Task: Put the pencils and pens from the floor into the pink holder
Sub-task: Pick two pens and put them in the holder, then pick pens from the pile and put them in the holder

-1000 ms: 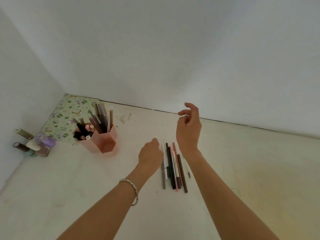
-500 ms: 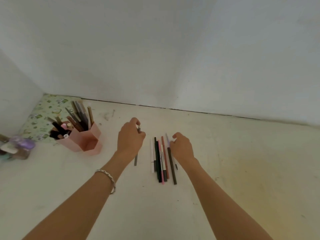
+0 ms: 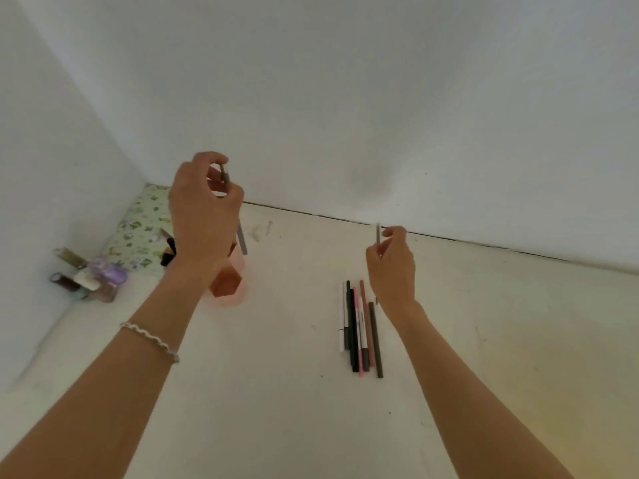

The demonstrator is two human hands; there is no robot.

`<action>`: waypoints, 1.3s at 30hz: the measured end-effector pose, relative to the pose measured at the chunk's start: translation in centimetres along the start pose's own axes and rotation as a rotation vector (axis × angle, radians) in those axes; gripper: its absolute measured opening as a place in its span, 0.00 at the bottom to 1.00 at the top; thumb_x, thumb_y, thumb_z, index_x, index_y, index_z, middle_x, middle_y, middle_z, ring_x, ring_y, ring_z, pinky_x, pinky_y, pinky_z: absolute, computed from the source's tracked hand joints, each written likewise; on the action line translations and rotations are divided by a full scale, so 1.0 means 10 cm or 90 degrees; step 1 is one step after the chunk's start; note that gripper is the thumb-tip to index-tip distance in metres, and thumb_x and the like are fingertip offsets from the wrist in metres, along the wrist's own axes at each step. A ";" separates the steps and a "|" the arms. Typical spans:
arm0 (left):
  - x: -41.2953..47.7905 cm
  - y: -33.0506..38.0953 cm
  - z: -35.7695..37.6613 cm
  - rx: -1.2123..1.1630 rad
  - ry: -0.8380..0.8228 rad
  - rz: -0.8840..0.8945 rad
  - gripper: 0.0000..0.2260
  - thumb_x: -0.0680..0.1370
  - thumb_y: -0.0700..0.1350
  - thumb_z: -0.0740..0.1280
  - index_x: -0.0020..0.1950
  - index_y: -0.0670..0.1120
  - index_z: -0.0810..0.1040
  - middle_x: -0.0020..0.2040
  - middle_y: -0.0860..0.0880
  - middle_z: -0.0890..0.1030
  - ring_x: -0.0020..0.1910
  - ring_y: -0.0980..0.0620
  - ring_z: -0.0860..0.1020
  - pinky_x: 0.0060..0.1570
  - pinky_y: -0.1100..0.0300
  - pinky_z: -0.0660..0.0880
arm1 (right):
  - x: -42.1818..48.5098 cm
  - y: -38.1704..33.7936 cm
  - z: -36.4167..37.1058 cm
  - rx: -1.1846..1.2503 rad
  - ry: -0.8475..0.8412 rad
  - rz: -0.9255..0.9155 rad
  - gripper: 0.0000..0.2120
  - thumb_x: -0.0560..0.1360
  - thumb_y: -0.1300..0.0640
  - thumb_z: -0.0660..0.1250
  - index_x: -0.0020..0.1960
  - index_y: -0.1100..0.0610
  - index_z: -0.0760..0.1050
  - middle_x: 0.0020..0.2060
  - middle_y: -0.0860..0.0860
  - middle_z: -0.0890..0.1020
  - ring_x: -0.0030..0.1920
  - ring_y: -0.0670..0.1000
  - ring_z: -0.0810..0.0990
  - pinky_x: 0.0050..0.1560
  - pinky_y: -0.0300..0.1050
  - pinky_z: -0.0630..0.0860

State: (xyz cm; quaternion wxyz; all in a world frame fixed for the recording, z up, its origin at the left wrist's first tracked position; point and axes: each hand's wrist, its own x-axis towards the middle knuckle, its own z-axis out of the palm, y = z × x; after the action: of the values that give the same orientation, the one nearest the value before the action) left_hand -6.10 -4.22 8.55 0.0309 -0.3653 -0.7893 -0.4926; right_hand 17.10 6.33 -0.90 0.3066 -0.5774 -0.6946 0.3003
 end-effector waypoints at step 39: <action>-1.48 -0.06 1.15 0.249 -0.578 -0.116 0.13 0.78 0.41 0.62 0.62 0.44 0.72 0.54 0.46 0.79 0.51 0.46 0.78 0.47 0.57 0.75 | -0.15 -0.07 -0.04 0.185 0.144 -0.031 0.19 0.72 0.68 0.58 0.56 0.51 0.75 0.43 0.45 0.78 0.33 0.43 0.72 0.37 0.31 0.69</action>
State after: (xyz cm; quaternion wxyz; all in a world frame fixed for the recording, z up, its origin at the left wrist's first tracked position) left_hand 7.97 -3.23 -3.89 -0.2909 -0.4594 -0.8295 -0.1277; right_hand 17.15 4.78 -0.21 0.4700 -0.5401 -0.6188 0.3232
